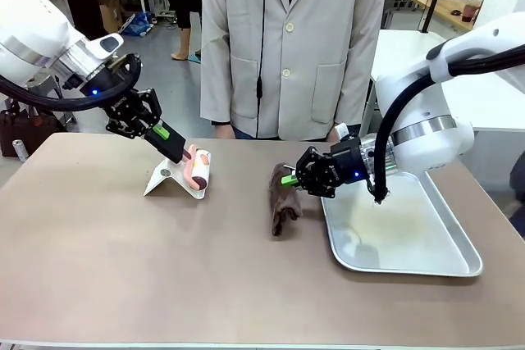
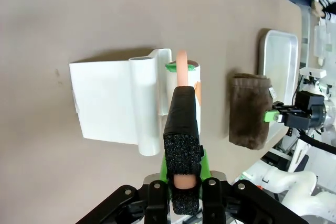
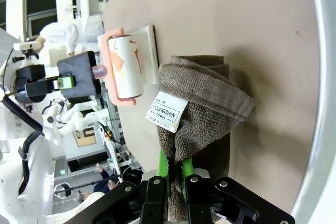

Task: Clean the surface of the table.
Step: Return the Lint Roller and towel to their original positions.

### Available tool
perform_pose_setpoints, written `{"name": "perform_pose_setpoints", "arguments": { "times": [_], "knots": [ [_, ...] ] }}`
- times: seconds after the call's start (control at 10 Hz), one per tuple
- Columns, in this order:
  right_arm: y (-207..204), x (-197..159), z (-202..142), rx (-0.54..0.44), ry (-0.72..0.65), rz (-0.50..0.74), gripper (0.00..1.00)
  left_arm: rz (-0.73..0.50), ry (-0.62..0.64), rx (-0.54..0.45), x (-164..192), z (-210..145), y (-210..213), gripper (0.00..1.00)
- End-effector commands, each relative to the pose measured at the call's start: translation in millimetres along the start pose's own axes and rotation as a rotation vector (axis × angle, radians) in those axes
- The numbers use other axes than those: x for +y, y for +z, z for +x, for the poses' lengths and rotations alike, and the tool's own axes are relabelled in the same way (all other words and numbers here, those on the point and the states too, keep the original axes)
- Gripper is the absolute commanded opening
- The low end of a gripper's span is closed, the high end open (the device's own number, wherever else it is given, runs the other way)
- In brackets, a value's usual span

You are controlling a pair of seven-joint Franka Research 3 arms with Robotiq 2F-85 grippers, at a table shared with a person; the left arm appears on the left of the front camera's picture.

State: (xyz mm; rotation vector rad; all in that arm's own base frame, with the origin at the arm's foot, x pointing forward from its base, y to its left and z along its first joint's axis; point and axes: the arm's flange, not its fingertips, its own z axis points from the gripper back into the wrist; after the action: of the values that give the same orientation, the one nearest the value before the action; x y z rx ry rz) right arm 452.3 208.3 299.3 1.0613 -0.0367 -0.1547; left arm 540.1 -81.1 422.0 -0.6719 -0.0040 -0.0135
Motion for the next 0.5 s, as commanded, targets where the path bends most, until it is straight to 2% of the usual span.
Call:
{"name": "perform_pose_setpoints", "arguments": {
  "times": [0.0,0.4],
  "knots": [
    [-1.8,4.5,4.5,0.023,-0.002,0.009,0.11,0.056,0.020,-0.011,-9.0,9.8,-5.5,0.22],
    [-6.4,1.8,8.4,0.043,-0.017,0.012,0.11,0.091,0.025,0.031,-3.9,16.0,-15.1,0.22]
  ]
}}
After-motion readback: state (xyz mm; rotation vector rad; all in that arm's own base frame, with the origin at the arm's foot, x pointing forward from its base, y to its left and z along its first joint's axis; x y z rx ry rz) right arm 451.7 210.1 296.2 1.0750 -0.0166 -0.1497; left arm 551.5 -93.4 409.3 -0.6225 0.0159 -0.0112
